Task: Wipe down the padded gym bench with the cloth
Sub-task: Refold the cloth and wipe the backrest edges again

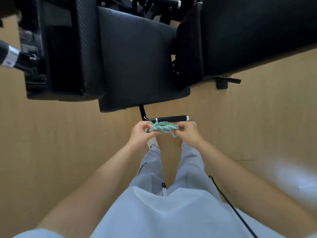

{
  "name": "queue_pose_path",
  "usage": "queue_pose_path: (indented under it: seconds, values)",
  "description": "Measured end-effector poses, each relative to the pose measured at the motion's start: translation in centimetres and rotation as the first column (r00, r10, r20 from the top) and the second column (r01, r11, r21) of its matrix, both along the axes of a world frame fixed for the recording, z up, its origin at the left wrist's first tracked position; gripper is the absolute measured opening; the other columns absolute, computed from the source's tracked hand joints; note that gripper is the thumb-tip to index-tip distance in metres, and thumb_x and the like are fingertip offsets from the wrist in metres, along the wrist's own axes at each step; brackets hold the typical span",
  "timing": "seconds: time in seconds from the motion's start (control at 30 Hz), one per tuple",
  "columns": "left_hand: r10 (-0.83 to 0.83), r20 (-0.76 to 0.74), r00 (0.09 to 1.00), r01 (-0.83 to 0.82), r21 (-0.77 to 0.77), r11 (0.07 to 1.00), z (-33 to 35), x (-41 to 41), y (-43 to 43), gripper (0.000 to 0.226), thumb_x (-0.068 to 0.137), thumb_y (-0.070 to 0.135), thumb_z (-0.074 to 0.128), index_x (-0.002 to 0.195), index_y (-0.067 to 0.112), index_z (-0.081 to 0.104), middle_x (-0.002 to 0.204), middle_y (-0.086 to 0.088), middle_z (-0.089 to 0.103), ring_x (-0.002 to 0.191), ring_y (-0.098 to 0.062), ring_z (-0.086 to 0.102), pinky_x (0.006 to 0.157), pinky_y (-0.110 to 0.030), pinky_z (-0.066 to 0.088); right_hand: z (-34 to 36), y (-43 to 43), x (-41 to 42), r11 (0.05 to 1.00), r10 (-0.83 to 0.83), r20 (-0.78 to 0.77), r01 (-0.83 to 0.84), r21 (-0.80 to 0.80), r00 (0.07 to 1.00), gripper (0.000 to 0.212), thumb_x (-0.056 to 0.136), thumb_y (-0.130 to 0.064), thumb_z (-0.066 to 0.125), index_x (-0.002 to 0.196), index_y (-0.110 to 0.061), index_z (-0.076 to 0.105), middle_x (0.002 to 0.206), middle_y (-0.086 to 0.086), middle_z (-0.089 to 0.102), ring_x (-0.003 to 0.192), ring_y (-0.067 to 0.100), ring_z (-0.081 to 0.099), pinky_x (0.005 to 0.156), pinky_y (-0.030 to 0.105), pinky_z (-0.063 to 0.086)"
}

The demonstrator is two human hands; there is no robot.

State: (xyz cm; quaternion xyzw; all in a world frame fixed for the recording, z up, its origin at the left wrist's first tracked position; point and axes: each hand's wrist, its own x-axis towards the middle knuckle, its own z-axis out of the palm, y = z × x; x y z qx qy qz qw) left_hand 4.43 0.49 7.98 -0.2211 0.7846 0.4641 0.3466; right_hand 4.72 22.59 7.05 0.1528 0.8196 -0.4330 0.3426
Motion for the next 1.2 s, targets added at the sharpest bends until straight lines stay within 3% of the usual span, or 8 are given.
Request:
queue_pose_path:
  seconds: [0.1,0.2,0.33,0.47,0.7,0.87,1.03,1.2]
  values:
    - [-0.159,-0.167,0.973,0.140,-0.117,0.983,-0.7,-2.1,-0.7,0.035,0.069,0.024,0.092,0.068,0.020,0.058,0.126,0.011,0.062,0.128,-0.016,0.053,0.104,-0.038,0.044,-0.6,-0.3,-1.9,0.997,-0.078,-0.076,0.079,0.005,0.994,0.012,0.083,-0.010,0.077,0.082,-0.020,0.069,0.083,0.001,0.069,0.078,0.018,0.065,0.072,0.030,0.052]
    - [-0.243,-0.255,0.936,0.198,-0.190,0.962,-1.0,-4.1,-0.7,0.039,0.070,0.015,0.089,0.068,0.024,0.051,0.108,0.016,0.067,0.115,-0.015,0.058,0.097,-0.038,0.049,-0.8,-0.4,-3.9,0.992,-0.127,-0.208,0.130,-0.003,0.970,0.023,0.083,-0.001,0.074,0.085,-0.020,0.062,0.093,0.003,0.064,0.086,0.022,0.063,0.079,0.031,0.053]
    - [-0.380,-0.414,0.827,0.252,-0.333,0.909,-2.5,-5.7,-1.2,0.031,0.070,0.003,0.081,0.071,0.020,0.055,0.079,0.017,0.055,0.083,-0.018,0.053,0.074,-0.043,0.051,-2.1,-0.3,-5.4,0.993,-0.099,-0.391,0.115,0.018,0.915,0.024,0.075,0.012,0.063,0.084,-0.010,0.059,0.091,0.003,0.056,0.080,0.022,0.054,0.070,0.030,0.046]
    - [-0.570,-0.501,0.652,0.333,-0.486,0.808,-5.0,-4.2,-2.1,0.013,0.074,0.013,0.082,0.082,0.019,0.074,0.087,0.003,0.066,0.090,-0.025,0.058,0.075,-0.035,0.046,-4.9,-0.2,-3.9,0.988,0.065,-0.493,0.015,0.156,0.868,0.026,0.068,0.018,0.058,0.080,-0.005,0.056,0.089,-0.001,0.048,0.076,0.022,0.048,0.059,0.032,0.041]
    - [-0.801,-0.204,0.564,0.569,-0.607,0.555,-9.1,2.3,-3.5,0.035,0.071,0.013,0.081,0.107,0.014,0.079,0.113,-0.002,0.074,0.104,-0.033,0.065,0.078,-0.041,0.055,-9.4,-0.6,1.6,0.908,0.367,-0.231,-0.293,0.299,0.901,0.021,0.073,0.013,0.068,0.087,-0.002,0.068,0.094,0.015,0.060,0.083,0.038,0.057,0.061,0.040,0.047]
    - [-0.845,0.086,0.528,0.709,-0.593,0.383,-8.3,3.1,-3.4,0.036,0.088,0.028,0.064,0.122,0.021,0.075,0.148,-0.002,0.057,0.128,-0.031,0.052,0.091,-0.042,0.049,-9.0,-0.8,2.0,0.825,0.495,0.051,-0.487,0.288,0.868,0.028,0.091,-0.009,0.064,0.119,-0.008,0.067,0.121,0.011,0.058,0.109,0.035,0.055,0.085,0.043,0.051]
    - [-0.588,0.066,0.806,0.510,-0.583,0.632,-6.1,1.2,-2.9,0.030,0.095,0.026,0.057,0.122,0.017,0.067,0.133,-0.006,0.062,0.117,-0.029,0.057,0.094,-0.040,0.047,-7.0,0.1,1.3,0.825,0.469,0.276,-0.528,0.203,0.839,0.013,0.096,-0.014,0.055,0.101,-0.008,0.064,0.104,0.010,0.067,0.099,0.033,0.063,0.079,0.039,0.055]
    - [-0.617,-0.114,0.779,0.495,-0.492,0.716,-5.6,-1.7,-1.2,0.034,0.096,0.020,0.061,0.130,0.020,0.063,0.125,-0.004,0.057,0.116,-0.025,0.052,0.086,-0.035,0.048,-5.3,1.3,0.5,0.880,0.394,0.245,-0.440,0.176,0.886,0.023,0.099,-0.017,0.055,0.119,-0.014,0.066,0.121,0.009,0.068,0.112,0.032,0.063,0.093,0.043,0.054]
